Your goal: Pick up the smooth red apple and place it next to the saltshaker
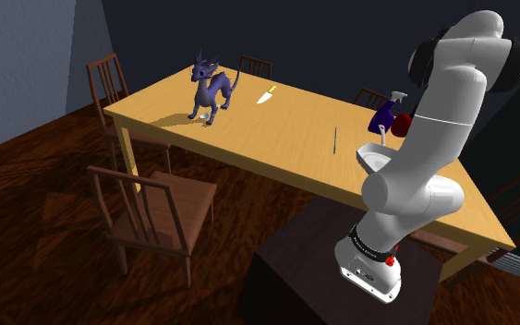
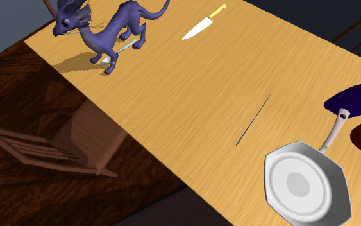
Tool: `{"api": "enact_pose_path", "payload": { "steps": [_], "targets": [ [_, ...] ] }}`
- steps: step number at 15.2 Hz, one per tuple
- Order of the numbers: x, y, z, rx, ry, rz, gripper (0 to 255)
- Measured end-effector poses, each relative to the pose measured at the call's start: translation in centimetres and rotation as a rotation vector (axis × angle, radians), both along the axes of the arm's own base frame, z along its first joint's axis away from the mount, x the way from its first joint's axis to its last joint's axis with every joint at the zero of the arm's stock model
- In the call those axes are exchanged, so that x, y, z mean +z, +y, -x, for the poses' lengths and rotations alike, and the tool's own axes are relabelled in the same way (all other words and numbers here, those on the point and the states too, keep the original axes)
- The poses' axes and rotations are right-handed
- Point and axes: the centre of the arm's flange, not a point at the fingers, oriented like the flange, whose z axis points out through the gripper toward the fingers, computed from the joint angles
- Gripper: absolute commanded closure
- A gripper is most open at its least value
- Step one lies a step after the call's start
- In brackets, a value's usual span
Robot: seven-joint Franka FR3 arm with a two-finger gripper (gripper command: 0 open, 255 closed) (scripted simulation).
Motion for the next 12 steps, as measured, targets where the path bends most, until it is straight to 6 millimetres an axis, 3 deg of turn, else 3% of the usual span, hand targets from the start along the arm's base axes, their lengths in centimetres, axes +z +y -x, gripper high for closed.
{"api": "enact_pose_path", "payload": {
  "steps": [12],
  "targets": [
    [-6.2, -0.1, 0.2, -0.002, 0.000, 0.003, 255]
  ]
}}
